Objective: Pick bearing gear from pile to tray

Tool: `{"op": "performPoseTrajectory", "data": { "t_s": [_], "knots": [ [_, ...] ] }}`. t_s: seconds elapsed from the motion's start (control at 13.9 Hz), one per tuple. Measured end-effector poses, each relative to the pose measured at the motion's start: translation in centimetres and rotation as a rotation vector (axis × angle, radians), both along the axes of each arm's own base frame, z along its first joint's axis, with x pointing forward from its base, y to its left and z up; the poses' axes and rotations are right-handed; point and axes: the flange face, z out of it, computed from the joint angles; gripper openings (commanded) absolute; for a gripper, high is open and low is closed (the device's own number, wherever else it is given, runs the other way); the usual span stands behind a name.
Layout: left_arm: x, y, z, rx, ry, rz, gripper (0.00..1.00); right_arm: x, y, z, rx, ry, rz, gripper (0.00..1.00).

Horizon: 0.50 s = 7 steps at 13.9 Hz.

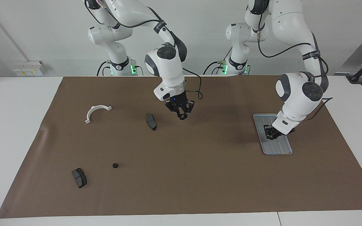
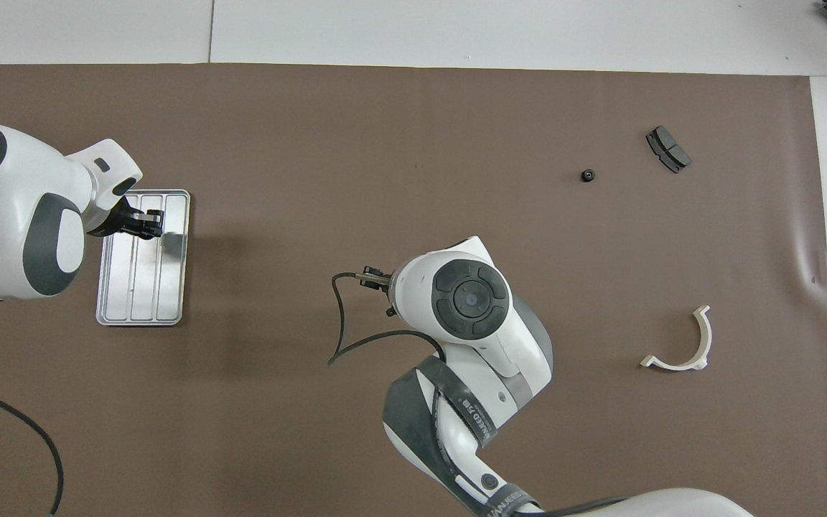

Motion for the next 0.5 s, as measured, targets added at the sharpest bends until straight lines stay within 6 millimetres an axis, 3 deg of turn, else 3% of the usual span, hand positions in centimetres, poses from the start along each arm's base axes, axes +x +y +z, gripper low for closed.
{"op": "performPoseTrajectory", "data": {
  "t_s": [0.07,0.14,0.36,0.43,0.5],
  "knots": [
    [-0.7,0.0,-0.8,-0.001,-0.008,-0.002,0.15,-0.4,0.6,-0.3,0.001,0.004,0.002,0.0],
    [-1.3,0.1,-1.4,-0.002,-0.012,-0.001,0.31,-0.7,1.2,-0.6,0.006,0.001,0.009,0.0],
    [-2.0,0.1,-1.6,-0.003,-0.018,-0.001,0.92,-1.1,2.7,-2.9,0.014,-0.012,0.022,0.0],
    [-2.0,0.1,-1.4,-0.003,-0.022,-0.001,1.0,-0.9,2.8,-3.7,0.011,-0.021,0.027,0.0],
    [-2.0,0.1,-1.2,-0.003,-0.029,-0.002,1.0,-0.8,2.9,-4.7,0.007,-0.031,0.032,0.01]
  ]
}}
